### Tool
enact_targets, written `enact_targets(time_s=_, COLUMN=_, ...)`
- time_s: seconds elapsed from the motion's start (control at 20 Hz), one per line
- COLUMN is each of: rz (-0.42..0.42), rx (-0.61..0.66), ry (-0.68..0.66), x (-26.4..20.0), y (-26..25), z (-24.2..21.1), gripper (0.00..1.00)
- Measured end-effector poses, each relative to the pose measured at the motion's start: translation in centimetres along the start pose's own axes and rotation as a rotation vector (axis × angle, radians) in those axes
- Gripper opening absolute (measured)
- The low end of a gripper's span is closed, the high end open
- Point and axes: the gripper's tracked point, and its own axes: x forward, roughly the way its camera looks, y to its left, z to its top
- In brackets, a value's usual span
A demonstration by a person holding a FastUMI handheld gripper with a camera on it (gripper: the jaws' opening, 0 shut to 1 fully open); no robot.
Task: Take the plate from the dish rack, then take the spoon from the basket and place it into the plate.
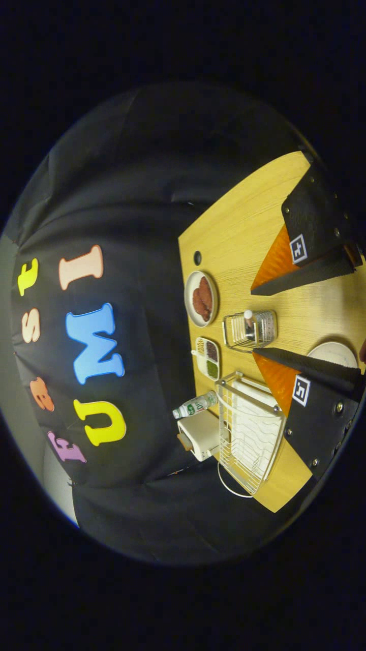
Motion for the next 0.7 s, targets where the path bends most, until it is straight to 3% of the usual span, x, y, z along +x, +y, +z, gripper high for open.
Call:
enact_targets(time_s=0.25, rz=0.009, rx=-0.138, ry=-0.241, x=1.5, y=0.2, z=3.9, gripper=0.65)
enact_targets(time_s=0.4, rz=-0.013, rx=-0.192, ry=-0.274, x=4.1, y=-0.4, z=2.7, gripper=0.65)
enact_targets(time_s=0.7, rz=-0.015, rx=-0.170, ry=-0.297, x=10.6, y=-1.4, z=-0.6, gripper=0.65)
